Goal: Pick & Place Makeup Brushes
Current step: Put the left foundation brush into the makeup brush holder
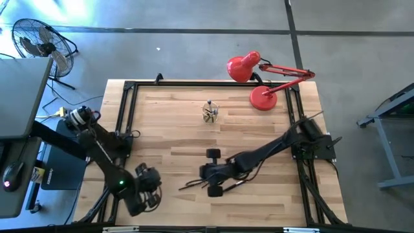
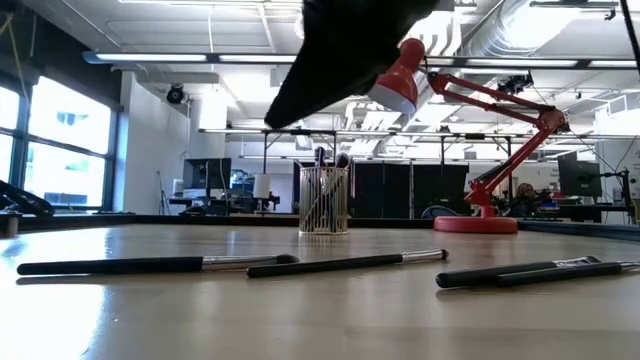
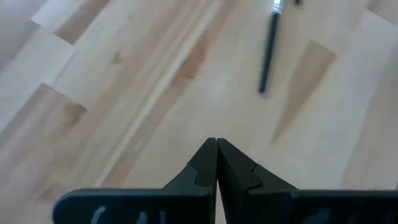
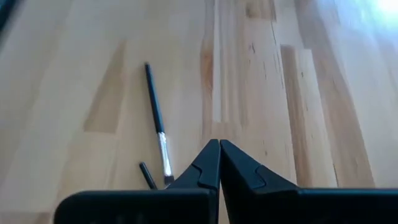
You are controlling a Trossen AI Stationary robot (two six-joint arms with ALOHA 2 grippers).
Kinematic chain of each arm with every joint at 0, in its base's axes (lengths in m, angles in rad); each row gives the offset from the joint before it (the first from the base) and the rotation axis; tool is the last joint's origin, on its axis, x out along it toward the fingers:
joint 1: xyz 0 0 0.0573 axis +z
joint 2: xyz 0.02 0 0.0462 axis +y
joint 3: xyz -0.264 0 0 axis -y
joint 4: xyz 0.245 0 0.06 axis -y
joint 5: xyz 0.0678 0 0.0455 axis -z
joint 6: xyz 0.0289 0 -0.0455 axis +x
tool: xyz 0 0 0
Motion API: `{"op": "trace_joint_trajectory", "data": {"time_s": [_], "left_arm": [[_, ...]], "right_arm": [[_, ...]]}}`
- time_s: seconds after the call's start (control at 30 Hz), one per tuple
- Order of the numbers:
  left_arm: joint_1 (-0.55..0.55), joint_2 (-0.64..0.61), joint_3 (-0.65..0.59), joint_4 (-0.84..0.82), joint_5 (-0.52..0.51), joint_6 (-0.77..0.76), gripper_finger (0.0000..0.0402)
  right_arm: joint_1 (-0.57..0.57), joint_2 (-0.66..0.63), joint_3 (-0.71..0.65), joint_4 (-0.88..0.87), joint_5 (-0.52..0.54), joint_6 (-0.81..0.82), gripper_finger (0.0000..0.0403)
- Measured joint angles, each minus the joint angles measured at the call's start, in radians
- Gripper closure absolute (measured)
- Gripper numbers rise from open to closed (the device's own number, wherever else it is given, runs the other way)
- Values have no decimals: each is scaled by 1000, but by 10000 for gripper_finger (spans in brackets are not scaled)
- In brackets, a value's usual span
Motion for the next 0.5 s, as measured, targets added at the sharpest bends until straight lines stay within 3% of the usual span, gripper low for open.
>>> {"op": "trace_joint_trajectory", "data": {"time_s": [0.23,0.5], "left_arm": [[-40,0,0,38,-6,-10,401],[-39,0,0,69,-10,28,401]], "right_arm": [[-4,115,194,-202,0,96,371],[5,124,197,-307,-64,147,306]]}}
